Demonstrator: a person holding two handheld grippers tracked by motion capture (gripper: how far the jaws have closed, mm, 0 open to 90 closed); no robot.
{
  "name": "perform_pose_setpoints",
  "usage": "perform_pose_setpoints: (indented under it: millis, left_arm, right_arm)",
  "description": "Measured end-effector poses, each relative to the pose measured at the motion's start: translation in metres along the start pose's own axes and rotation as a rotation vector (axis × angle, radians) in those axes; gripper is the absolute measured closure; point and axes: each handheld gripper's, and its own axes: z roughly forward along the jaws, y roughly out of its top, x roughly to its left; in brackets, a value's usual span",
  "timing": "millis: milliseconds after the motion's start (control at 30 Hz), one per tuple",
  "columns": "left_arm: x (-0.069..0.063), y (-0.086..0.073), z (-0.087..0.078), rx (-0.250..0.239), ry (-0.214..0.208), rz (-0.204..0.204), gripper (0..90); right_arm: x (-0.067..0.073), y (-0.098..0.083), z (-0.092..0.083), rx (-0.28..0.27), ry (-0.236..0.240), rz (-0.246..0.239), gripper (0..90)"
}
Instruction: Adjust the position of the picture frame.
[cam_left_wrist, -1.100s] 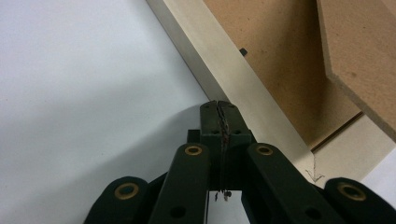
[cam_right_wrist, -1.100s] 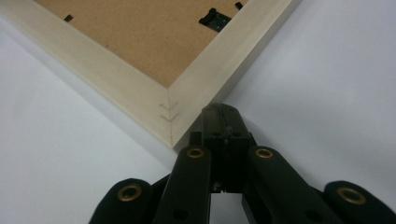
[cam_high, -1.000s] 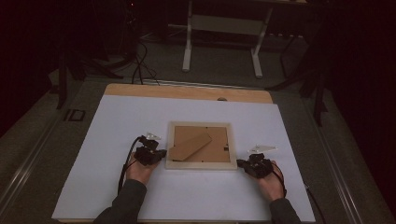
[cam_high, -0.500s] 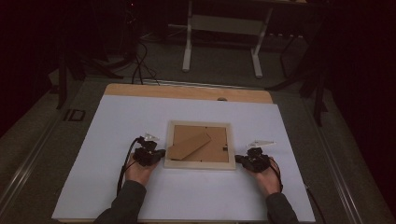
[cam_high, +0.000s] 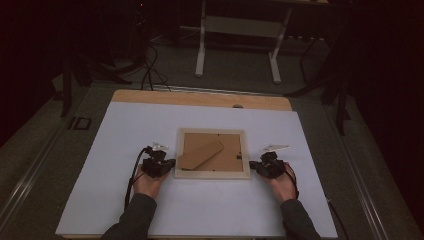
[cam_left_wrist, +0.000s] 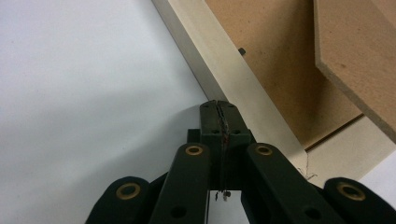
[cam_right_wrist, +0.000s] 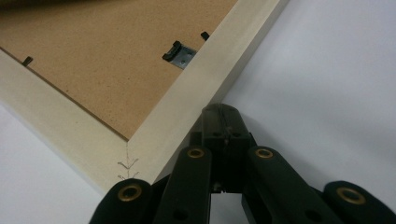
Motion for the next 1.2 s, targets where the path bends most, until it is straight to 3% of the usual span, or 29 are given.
perform_pose_setpoints:
  millis: [433, 700, 733, 933, 1200]
  left_arm:
    - [-0.001, -0.001, 0.0, -0.008, 0.012, -0.001, 90.0]
    - [0.003, -0.001, -0.001, -0.016, -0.003, -0.006, 89.2]
    - [0.003, -0.001, -0.001, -0.018, -0.005, -0.01, 84.3]
    - [0.005, -0.001, -0.003, -0.015, -0.001, -0.001, 79.7]
    - [0.011, -0.001, -0.009, -0.034, 0.025, -0.024, 72.8]
  right_arm:
    - [-0.001, -0.001, 0.001, -0.016, -0.001, -0.004, 90.0]
    - [0.002, -0.006, -0.001, -0.048, -0.009, -0.016, 89.9]
    - [0.004, -0.008, -0.002, -0.06, -0.017, -0.023, 88.9]
    - [0.008, -0.012, -0.01, -0.076, -0.049, -0.049, 80.3]
    - [0.002, -0.015, -0.022, -0.109, -0.057, -0.029, 72.3]
